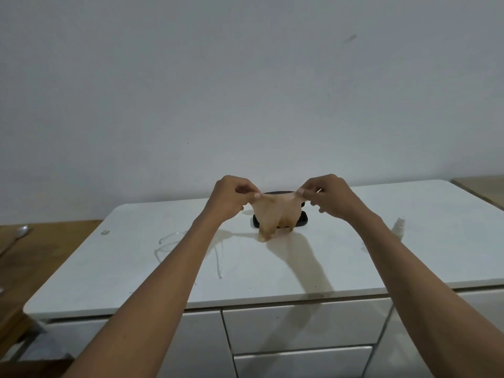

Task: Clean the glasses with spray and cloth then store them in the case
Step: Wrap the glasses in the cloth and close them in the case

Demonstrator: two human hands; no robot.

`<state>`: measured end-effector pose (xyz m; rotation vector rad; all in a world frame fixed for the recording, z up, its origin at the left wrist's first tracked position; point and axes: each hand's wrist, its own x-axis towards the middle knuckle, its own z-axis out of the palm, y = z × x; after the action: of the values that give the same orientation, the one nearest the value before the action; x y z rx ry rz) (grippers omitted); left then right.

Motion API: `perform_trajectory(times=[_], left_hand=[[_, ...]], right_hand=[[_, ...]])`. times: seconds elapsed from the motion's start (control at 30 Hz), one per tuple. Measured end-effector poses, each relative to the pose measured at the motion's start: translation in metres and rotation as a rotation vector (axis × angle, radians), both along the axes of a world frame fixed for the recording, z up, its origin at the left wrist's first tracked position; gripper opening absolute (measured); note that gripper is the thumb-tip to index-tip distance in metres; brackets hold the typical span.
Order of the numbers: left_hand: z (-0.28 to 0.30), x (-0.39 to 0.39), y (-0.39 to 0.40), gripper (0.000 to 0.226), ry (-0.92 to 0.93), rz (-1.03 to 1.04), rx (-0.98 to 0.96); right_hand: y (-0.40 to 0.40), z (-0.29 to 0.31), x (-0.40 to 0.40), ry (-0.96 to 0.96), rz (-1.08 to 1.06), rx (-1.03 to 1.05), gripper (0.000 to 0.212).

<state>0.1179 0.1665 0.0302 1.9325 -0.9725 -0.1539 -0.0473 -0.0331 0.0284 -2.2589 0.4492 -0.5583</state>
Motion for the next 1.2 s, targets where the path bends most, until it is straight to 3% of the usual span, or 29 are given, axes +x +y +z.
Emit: perform_trajectory(times=[0.2,0.47,0.6,0.83,1.03,1.2], left_hand=[[-0.04,-0.017,0.02,0.007,0.075,-0.253,0.488],[-0.062,-0.045,0.027,0.014,0.17,-0.32,0.795],[-0.059,-0.042,0.025,0.035,0.148,-0.252,0.729],[-0.078,-0.023,-0.006,0.015,-0.062,0.103,0.397],[-0.085,-0.009,-0.032,0.023,-0.087,0.119,0.502],[-0.086,-0.006,-0.038,0.01,-0.117,0.062,0.57]], right_hand=[[0.004,-0.027,-0.015,0.634,0.161,0.115,0.015],[0.021,-0.037,-0.025,1.035,0.227,0.151,0.024],[0.019,-0.036,-0.025,0.889,0.128,0.177,0.03],[0.011,-0.078,0.008,0.396,-0.21,0.084,0.018],[0.017,-0.094,0.029,0.353,-0.281,-0.032,0.026],[0.022,-0.095,0.039,0.382,-0.243,-0.077,0.009]])
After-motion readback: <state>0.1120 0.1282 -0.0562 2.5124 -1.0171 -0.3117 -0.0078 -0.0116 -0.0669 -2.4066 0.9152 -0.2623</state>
